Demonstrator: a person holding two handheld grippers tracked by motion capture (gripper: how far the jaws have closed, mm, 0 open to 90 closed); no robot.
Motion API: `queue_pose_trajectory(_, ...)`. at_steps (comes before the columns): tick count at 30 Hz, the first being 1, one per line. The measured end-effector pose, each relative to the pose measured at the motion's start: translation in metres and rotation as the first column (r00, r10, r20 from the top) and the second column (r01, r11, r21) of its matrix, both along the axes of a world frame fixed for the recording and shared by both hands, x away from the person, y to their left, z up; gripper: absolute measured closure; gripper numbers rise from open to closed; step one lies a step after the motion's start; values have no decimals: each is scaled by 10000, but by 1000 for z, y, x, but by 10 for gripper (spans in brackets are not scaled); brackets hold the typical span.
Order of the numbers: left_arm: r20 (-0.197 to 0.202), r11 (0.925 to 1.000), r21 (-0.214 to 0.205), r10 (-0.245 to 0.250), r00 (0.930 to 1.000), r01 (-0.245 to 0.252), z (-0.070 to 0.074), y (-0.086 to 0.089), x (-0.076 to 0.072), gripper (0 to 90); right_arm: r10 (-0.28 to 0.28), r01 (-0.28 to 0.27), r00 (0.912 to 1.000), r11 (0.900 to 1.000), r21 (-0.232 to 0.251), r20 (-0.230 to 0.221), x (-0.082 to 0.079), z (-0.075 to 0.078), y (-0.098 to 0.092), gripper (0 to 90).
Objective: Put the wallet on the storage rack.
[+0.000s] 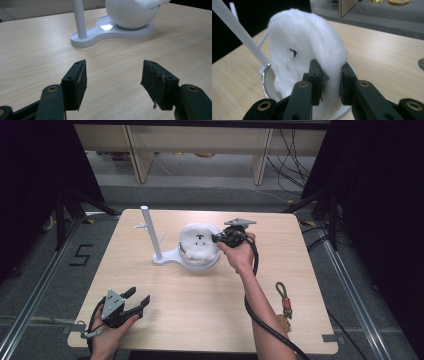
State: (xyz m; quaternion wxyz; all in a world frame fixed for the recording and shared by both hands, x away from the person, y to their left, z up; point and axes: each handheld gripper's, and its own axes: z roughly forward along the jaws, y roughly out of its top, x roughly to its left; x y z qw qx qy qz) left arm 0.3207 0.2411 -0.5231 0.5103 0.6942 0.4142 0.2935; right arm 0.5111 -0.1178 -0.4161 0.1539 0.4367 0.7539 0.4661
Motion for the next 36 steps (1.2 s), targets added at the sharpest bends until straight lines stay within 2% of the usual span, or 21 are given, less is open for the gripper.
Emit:
queue_pose_trajectory(2, 38, 10000, -23, 7, 10000, -7, 0, 0, 0, 365, -83, 84, 9999, 9998, -182, 56, 0, -2, 1, 763)
queue_pose_trajectory(3, 75, 10000, -38, -50, 10000, 50, 0, 0, 1, 365, -60, 59, 10000, 9999, -155, -61, 0, -2, 2, 764)
queue_pose_trajectory(5, -21, 10000, 21, 47, 10000, -47, 0, 1, -1, 365, -158, 159, 9999, 9988, -467, 23, 0, -1, 3, 765)
queue_pose_trajectory(6, -13, 10000, 11, 49, 10000, -49, 0, 1, -1, 364, -313, 305, 9994, 9979, -579, -127, -1, -1, 5, 764)
queue_pose_trajectory(7, -20, 10000, 10, 56, 10000, -56, 0, 0, 0, 364, -327, 320, 9994, 9955, -888, -66, -1, 0, 5, 763)
queue_pose_trajectory(9, 69, 10000, -36, -59, 10000, 59, 0, 0, 1, 364, -325, 324, 9995, 9933, -1112, 4, 0, -1, 8, 758)
queue_pose_trajectory(11, -26, 10000, 30, 46, 10000, -46, 0, 0, 0, 364, -377, 369, 9993, 9920, -1207, -46, -1, 0, 10, 749)
queue_pose_trajectory(12, 94, 10000, -23, -69, 9999, 70, 0, 0, 1, 364, -345, 349, 9994, 9916, -1244, 56, 1, -1, 10, 736)
queue_pose_trajectory(18, -43, 10000, -13, 52, 10000, -52, 0, 1, -1, 364, -469, 454, 9988, 9941, -988, -131, 2, -2, 9, 580)
queue_pose_trajectory(22, -55, 10000, -19, 52, 10000, -52, 0, 0, 0, 365, -543, 515, 9977, 9965, -656, -411, 0, 2, 6, 446)
queue_pose_trajectory(26, -53, 10000, -35, 51, 10000, -51, 0, 1, -1, 364, -561, 523, 9953, 9974, -489, -790, -6, 6, 2, 366)
queue_pose_trajectory(31, 75, 10000, -52, -9, 10000, 9, 0, 1, 1, 365, -621, 560, 9949, 9955, -768, -793, -20, 12, -14, 293)
queue_pose_trajectory(33, -60, 10000, 0, 15, 10000, -15, 0, 1, 0, 365, -870, 778, 9916, 9924, -952, -960, -26, 12, -24, 284)
queue_pose_trajectory(35, -95, 10000, 8, -4, 10000, 4, 0, 1, 0, 367, -1091, 942, 9844, 9895, -1098, -1383, -31, 12, -37, 284)
queue_pose_trajectory(36, -126, 10000, 16, -41, 9999, 41, 0, 1, 0, 369, -1102, 953, 9844, 9893, -1107, -1370, -34, 10, -45, 295)
